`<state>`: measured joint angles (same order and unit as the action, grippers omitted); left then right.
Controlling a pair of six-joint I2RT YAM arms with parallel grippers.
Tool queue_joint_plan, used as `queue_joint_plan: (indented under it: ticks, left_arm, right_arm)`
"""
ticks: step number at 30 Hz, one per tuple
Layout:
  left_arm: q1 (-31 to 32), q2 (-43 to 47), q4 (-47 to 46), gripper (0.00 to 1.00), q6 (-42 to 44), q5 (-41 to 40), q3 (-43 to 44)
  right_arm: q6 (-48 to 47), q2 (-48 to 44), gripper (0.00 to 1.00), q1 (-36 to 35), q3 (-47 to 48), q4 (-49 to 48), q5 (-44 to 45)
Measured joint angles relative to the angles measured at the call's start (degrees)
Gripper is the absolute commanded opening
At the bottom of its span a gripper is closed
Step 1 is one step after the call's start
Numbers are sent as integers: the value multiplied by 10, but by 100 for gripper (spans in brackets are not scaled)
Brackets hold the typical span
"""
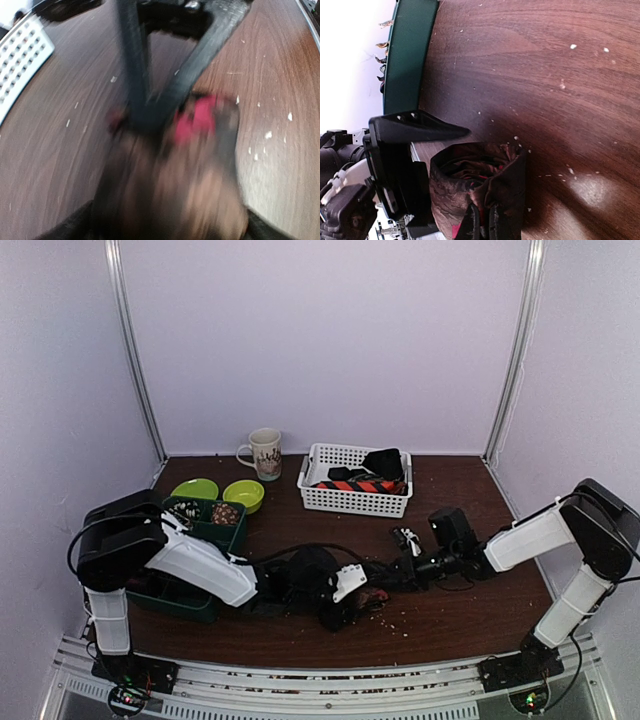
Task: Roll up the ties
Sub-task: Roll the tie at the center of the board, then pick up the tie from the center of the board.
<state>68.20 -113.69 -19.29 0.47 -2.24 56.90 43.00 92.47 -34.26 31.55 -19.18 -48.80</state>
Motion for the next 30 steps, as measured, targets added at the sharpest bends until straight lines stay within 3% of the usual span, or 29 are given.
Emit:
queue_joint_plan:
  ticks: [8,19,22,27,30]
  left_arm:
    - [0,37,-84,98,-15,1,-91]
    - [0,-60,-183,96,-59,16,-36]
    - [0,-82,-197,82,-66,16,-15]
    - [0,-98,-203,37,-67,26,4]
    - [0,-98,-204,23,-64,30,5]
  right_arm:
    - [18,-9,0,-2,-12,-10,16]
    - [44,-15,0,-21,-26,-42,30]
    - [49,-21,0,-26,-27,-43,32]
    - [51,-27,0,-28,-27,-46,37]
    - [52,-30,0,-28,-27,-46,40]
